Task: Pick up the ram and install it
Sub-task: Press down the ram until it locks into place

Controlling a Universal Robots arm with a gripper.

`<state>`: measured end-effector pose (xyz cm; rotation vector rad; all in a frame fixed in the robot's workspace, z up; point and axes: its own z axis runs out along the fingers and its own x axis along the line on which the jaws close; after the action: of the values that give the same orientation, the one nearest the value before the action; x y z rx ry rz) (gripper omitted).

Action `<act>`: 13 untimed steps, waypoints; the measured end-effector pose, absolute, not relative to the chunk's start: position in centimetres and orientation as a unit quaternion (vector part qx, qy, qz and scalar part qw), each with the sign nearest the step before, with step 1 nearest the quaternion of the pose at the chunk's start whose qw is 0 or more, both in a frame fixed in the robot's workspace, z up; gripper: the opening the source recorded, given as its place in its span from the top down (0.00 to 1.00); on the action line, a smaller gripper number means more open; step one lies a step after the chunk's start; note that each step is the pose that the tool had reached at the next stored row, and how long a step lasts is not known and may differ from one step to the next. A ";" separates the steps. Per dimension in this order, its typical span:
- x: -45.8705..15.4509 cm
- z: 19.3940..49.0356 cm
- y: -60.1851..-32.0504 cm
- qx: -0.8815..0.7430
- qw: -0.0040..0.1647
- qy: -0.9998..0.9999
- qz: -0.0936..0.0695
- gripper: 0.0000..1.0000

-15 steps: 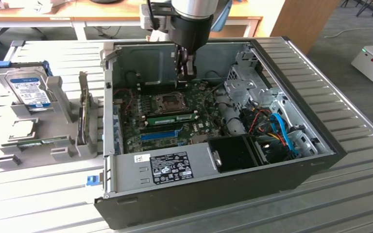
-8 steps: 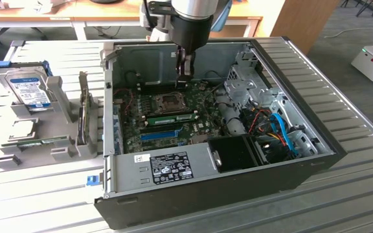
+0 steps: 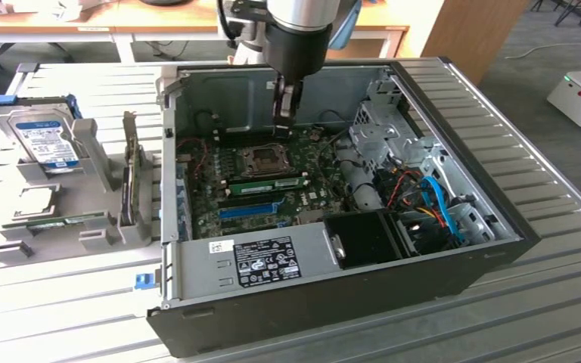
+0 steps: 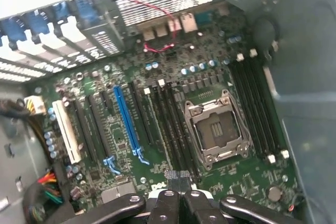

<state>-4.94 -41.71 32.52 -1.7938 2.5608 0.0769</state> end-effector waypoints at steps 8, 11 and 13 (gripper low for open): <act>-4.9 32.4 -41.7 -0.513 0.009 0.858 0.024 0.89; -4.9 32.4 -41.7 -0.491 0.009 0.871 0.024 0.89; -4.9 32.4 -41.7 -0.476 0.010 0.879 0.024 0.89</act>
<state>-4.95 -41.71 32.39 -1.4850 2.7453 0.0736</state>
